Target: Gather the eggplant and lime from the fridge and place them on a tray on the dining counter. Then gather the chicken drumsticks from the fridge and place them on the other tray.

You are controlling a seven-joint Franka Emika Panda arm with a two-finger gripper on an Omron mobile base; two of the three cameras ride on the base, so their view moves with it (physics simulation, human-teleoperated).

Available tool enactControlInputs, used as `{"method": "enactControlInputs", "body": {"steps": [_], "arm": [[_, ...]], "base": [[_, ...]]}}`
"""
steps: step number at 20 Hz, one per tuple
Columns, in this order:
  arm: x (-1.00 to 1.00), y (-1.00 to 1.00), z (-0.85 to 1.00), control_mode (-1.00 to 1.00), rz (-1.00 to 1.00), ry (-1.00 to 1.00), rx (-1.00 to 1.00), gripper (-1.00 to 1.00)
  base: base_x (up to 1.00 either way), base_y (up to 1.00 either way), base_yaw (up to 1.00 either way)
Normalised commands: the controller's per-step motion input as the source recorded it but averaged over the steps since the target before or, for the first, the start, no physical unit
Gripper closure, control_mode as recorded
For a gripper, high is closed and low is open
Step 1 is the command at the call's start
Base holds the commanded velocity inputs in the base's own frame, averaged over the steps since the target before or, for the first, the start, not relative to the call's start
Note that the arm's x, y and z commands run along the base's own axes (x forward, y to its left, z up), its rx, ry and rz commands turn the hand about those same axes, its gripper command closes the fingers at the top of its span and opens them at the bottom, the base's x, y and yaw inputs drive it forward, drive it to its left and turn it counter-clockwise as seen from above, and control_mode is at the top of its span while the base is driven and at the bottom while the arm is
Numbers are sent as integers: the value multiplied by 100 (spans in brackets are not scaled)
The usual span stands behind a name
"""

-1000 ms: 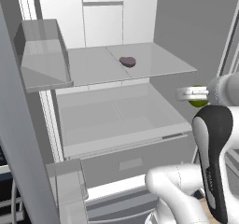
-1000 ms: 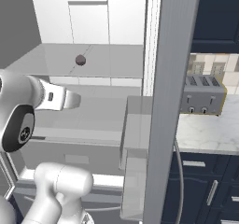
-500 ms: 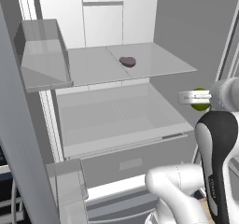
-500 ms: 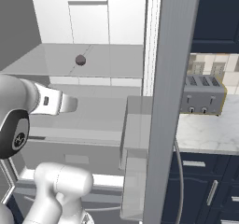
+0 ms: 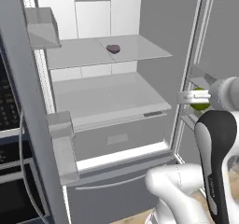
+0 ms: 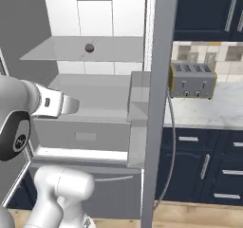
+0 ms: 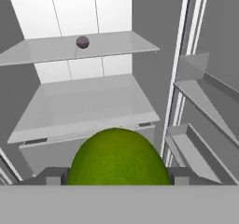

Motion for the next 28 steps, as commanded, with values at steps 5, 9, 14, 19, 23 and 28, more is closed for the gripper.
{"method": "enactControlInputs", "body": {"steps": [5, 9, 14, 19, 23, 28], "arm": [[0, 0, 0, 100, 0, 0, 0, 100], [0, 0, 0, 100, 0, 0, 0, 100], [0, 0, 0, 100, 0, 0, 0, 100], [0, 0, 0, 100, 0, 0, 0, 100], [0, 0, 0, 100, 0, 0, 0, 100], [0, 0, 0, 100, 0, 0, 0, 100]], "base": [[-84, -12, -19], [-88, -39, -53], [-73, -39, -59], [-24, -20, -59], [5, -6, -50], [28, -17, -40]]}}
